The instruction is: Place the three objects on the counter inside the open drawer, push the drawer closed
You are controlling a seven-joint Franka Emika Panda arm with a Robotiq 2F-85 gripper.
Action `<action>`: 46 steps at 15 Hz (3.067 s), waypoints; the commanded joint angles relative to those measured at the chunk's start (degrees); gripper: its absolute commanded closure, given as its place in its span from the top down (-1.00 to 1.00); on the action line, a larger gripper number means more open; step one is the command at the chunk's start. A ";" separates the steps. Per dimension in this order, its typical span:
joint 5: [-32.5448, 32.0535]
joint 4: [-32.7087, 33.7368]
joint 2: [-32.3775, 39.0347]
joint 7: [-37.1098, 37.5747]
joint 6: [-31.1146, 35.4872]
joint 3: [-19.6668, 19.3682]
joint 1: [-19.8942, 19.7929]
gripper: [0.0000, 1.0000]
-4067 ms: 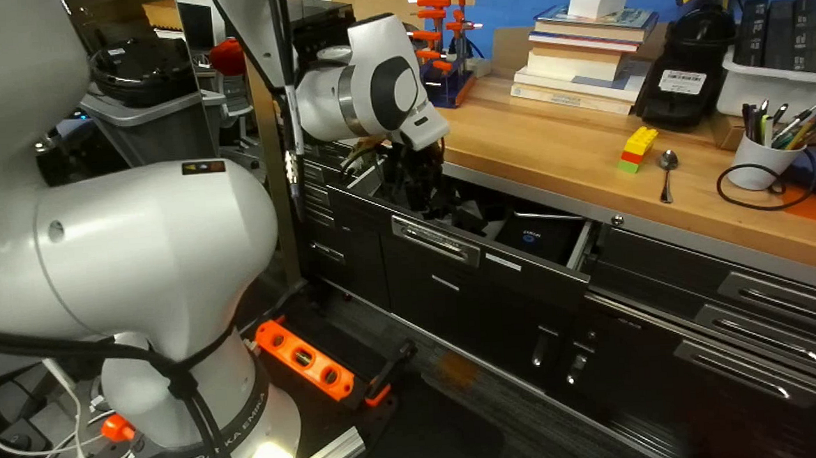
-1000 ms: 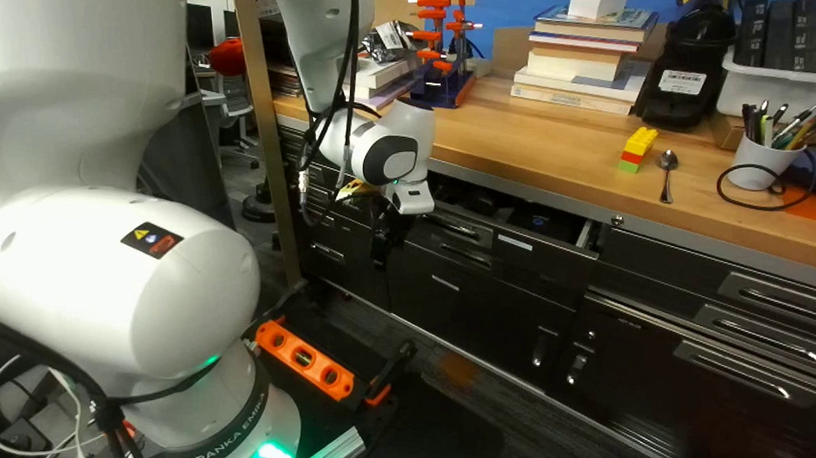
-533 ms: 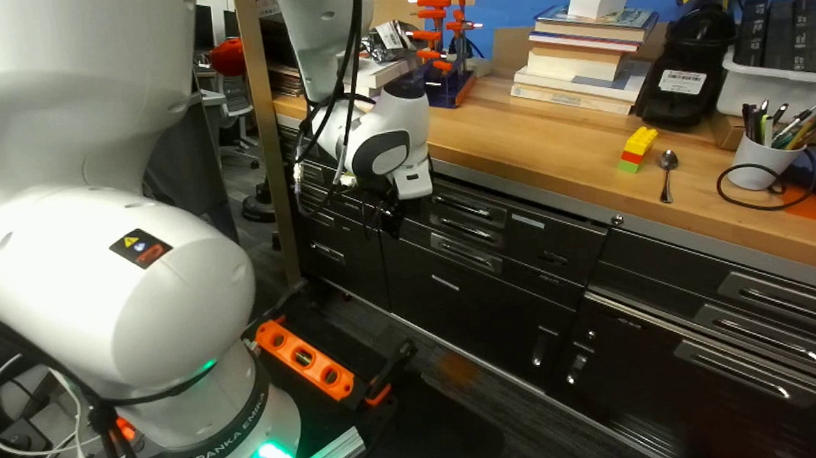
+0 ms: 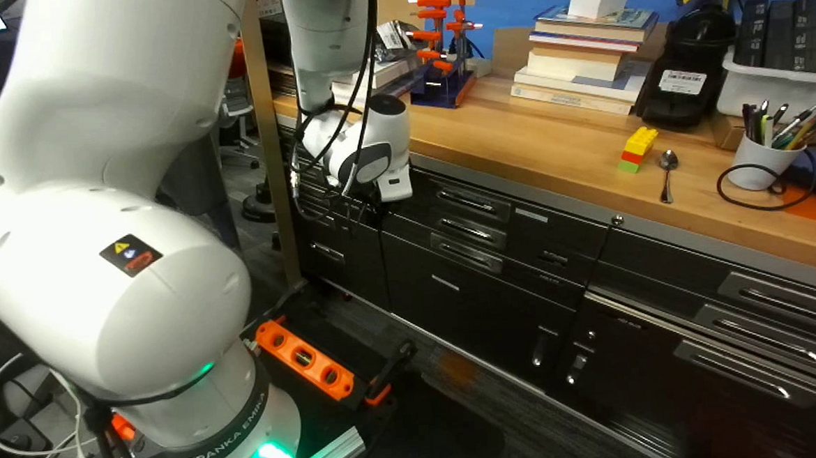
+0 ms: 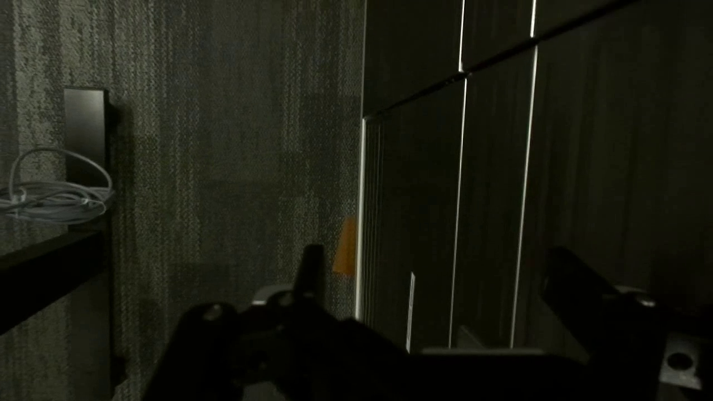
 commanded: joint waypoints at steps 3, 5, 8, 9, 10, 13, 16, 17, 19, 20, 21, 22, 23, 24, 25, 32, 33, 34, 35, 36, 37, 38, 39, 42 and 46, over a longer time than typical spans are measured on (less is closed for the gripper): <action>-0.93 5.82 4.21 -2.60 0.26 1.12 -0.48 1.00; -2.60 3.47 0.73 -3.67 -3.55 -2.43 2.24 1.00; -6.22 -1.17 -6.03 -4.56 -11.68 -9.45 6.68 1.00; -8.27 -2.53 -8.62 -4.40 -15.26 -12.35 8.35 1.00; -10.58 -3.59 -11.00 -4.69 -18.39 -14.22 9.10 1.00; -17.89 -6.62 -18.83 -6.38 -26.93 -17.47 9.14 1.00; -24.21 -9.17 -27.80 -12.37 -37.60 -17.16 5.92 1.00; -25.48 -9.62 -30.23 -14.76 -40.94 -16.77 4.89 1.00; -27.21 -10.73 -35.91 -21.18 -47.01 -16.18 2.65 1.00; -27.36 -11.26 -38.42 -24.87 -49.21 -15.80 1.59 1.00; -27.70 -11.88 -41.18 -28.54 -51.48 -15.73 0.55 1.00; -27.19 -12.23 -43.53 -32.69 -53.45 -15.59 -0.45 1.00; -27.02 -12.73 -46.20 -36.70 -55.55 -15.65 -1.40 1.00; -26.71 -12.87 -48.50 -40.71 -57.66 -15.71 -2.26 1.00; -26.59 -12.80 -50.95 -44.79 -60.17 -15.89 -3.13 1.00; -27.25 -10.81 -67.25 -69.66 -76.32 -18.89 -8.48 1.00; -27.28 -10.71 -69.09 -72.64 -77.47 -19.60 -8.98 1.00; -27.80 -10.96 -71.28 -74.91 -77.97 -20.19 -9.60 1.00; -28.39 -11.16 -73.50 -76.98 -78.67 -20.67 -10.14 1.00; -28.87 -11.14 -77.12 -78.18 -81.05 -20.81 -10.57 1.00; -29.22 -11.22 -78.96 -79.53 -81.70 -21.18 -10.94 1.00; -29.76 -11.30 -80.08 -80.62 -81.56 -21.47 -11.20 1.00; -30.75 -11.89 -81.85 -81.69 -81.16 -21.47 -11.36 1.00; -31.89 -12.44 -84.82 -83.41 -80.48 -21.96 -11.15 1.00; -31.87 -12.02 -84.04 -82.27 -80.95 -21.81 -10.90 1.00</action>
